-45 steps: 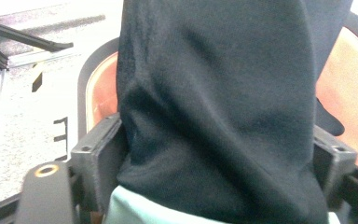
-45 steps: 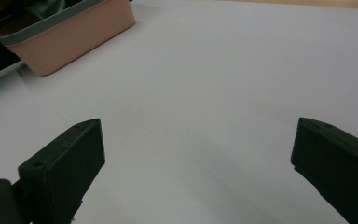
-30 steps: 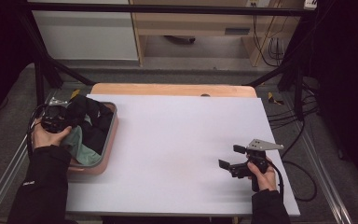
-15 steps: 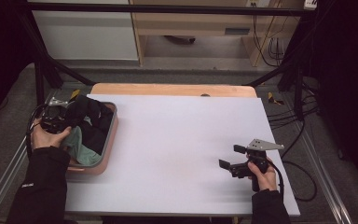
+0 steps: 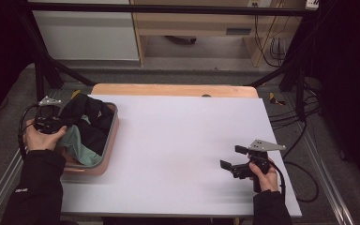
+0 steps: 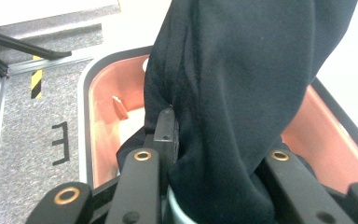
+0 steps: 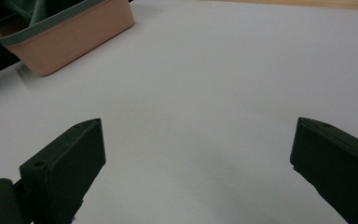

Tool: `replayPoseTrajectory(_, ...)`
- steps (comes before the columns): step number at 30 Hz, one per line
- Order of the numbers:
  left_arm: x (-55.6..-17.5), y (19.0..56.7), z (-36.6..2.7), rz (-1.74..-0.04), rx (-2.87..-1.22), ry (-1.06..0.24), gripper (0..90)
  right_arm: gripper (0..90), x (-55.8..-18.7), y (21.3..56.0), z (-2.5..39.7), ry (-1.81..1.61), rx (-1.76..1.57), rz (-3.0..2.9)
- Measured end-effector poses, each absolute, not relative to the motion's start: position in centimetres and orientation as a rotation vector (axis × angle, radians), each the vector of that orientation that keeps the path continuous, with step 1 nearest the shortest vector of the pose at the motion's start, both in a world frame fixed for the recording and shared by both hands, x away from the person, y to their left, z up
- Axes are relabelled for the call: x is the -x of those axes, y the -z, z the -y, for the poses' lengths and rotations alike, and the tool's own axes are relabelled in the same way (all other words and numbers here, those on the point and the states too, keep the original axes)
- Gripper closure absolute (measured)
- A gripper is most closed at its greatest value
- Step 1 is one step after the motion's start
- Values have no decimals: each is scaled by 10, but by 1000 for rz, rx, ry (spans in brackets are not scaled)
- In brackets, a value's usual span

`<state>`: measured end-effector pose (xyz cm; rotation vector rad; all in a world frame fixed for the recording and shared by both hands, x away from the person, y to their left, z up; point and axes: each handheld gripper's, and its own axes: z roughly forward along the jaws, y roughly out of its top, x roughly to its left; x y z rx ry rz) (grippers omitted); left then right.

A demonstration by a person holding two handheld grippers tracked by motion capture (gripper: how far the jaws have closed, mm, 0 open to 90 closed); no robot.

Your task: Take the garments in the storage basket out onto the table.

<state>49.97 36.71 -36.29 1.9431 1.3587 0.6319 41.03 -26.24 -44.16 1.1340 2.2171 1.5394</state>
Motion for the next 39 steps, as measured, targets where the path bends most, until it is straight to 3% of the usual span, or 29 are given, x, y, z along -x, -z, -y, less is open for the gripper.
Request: replayPoseTrajectory(39,-460,299,-369,-1206,-1832,-676,689,36,-411,442,262,-1540,-1140,-2216)
